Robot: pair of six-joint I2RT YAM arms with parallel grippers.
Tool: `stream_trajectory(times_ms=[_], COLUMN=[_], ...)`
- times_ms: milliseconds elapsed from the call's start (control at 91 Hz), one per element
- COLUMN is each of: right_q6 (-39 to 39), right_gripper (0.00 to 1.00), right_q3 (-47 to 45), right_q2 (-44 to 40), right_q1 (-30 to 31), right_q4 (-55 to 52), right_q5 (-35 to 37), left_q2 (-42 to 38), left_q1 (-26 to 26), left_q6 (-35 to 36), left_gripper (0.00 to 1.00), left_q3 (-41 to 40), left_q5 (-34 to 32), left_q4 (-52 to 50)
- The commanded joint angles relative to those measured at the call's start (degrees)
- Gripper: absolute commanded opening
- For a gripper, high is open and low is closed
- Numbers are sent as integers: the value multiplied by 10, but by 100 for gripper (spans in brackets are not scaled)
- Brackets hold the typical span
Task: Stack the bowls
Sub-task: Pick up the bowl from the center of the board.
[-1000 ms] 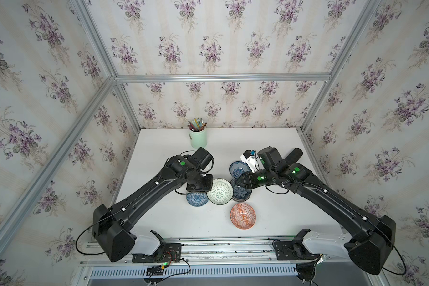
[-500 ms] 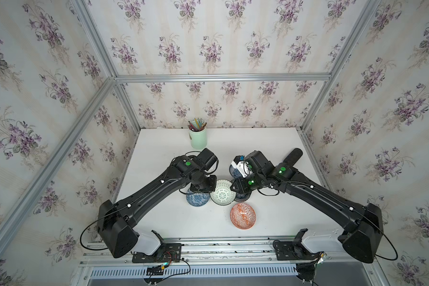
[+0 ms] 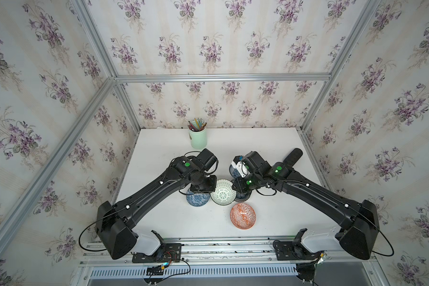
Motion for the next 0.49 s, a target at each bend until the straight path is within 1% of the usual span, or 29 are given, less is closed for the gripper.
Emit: stream_trajectory(times_ms=[0,286,407,484], right_q6=[7,7,10,14], right_gripper=[21,13,7,5], right_q3=[4,6,6,3], right_q2=[5,13,15,15], right_q1=[3,8,11,14], right_q4=[-5,-9,-8,-4], right_q5=[11,17,18,18], left_q2=[0,-2,-3,-2], left_q1=[0,-2,-3,-3], left_q6=[-3,-6,-7,-7], left_gripper=[0,0,0,0], left_q3=[-2,-7,-11,-13], left_q5=[6,6,11,14], left_q4=[15,19,28,33])
